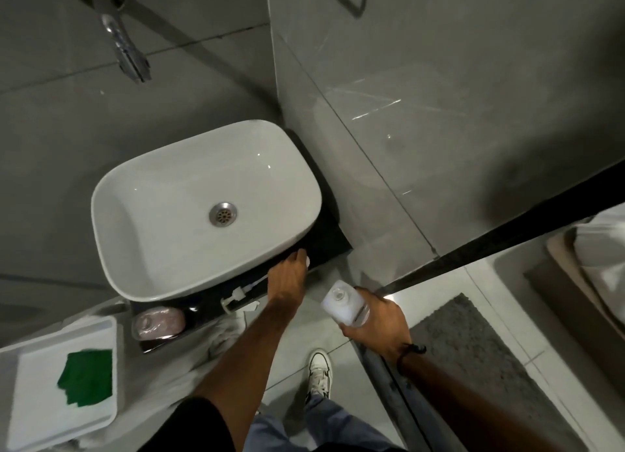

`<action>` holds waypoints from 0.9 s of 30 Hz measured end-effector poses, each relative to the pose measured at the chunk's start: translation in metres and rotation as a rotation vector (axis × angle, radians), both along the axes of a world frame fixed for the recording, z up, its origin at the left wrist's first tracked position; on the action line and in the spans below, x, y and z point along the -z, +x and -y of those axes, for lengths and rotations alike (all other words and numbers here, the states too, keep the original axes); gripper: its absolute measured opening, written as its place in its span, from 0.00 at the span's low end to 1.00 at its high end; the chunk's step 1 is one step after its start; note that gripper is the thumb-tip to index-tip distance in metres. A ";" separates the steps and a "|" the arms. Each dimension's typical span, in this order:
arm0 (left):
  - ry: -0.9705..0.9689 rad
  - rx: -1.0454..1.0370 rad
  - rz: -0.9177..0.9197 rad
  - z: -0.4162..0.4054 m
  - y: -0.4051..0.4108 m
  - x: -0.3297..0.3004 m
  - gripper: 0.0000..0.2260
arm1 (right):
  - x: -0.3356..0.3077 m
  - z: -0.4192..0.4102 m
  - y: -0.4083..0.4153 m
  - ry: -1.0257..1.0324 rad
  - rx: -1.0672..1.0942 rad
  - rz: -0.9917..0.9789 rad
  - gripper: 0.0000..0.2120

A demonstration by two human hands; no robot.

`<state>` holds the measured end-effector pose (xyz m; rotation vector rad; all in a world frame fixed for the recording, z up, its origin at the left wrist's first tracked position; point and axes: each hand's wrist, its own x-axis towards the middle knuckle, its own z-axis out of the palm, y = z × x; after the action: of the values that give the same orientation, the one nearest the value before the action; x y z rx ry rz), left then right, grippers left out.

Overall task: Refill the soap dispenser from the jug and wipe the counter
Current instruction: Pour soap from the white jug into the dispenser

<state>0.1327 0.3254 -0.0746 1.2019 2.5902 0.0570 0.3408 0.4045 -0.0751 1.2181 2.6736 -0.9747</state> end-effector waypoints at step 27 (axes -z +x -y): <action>0.647 -0.725 0.390 0.277 -0.086 -0.029 0.35 | -0.059 0.148 -0.142 -0.089 -0.288 -0.230 0.35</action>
<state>0.0467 0.0484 -0.0453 0.2590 2.5470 1.2065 0.1985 0.2570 -0.0157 0.7150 2.8301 -1.2326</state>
